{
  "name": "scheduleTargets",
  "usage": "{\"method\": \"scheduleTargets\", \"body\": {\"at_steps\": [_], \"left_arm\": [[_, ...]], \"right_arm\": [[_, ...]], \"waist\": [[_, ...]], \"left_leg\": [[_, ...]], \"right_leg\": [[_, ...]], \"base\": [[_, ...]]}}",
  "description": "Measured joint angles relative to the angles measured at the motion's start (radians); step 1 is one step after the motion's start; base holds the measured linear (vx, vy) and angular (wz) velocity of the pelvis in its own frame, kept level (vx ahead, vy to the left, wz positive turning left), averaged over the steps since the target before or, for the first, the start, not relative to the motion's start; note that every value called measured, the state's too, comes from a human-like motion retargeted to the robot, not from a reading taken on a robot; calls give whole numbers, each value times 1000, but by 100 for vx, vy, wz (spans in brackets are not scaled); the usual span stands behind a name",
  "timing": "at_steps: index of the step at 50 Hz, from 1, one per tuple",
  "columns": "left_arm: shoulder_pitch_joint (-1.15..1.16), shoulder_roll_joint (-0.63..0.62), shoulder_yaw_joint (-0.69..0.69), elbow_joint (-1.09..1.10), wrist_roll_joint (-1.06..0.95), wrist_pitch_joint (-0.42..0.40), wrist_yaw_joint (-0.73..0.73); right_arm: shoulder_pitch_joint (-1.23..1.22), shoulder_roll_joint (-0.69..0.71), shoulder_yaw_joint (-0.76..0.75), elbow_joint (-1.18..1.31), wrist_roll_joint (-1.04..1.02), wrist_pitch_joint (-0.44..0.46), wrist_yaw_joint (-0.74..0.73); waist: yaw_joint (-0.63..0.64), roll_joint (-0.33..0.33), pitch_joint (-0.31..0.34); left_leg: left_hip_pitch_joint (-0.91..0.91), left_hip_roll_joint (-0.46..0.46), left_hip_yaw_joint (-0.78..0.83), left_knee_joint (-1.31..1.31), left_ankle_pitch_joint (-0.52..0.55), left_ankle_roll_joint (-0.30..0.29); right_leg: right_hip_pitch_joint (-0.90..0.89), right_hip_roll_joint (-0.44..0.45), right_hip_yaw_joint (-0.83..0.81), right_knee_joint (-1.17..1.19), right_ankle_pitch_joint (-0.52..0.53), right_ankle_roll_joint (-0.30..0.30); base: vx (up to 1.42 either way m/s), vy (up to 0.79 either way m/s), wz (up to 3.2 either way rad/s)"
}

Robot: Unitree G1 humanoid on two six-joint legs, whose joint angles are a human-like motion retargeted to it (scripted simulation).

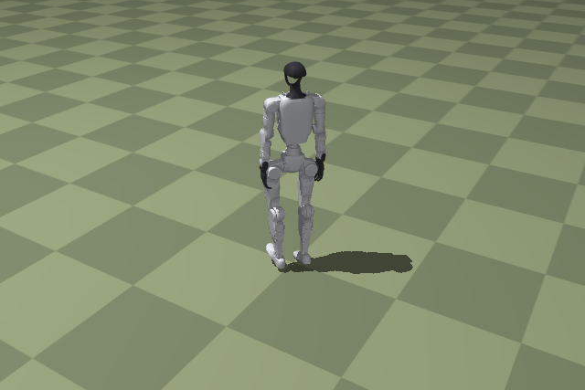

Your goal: In place motions

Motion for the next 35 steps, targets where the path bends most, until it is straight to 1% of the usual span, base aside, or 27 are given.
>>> {"method": "scheduleTargets", "body": {"at_steps": [35], "left_arm": [[-5, 6, 5, 7, -11, -7, 6]], "right_arm": [[5, -3, 8, -8, -1, -9, 2]], "waist": [[-4, -2, 1]], "left_leg": [[0, 1, -4, -10, -23, -22]], "right_leg": [[-6, -1, -4, 1, 5, 13]], "base": [[0, 0, 0]]}}
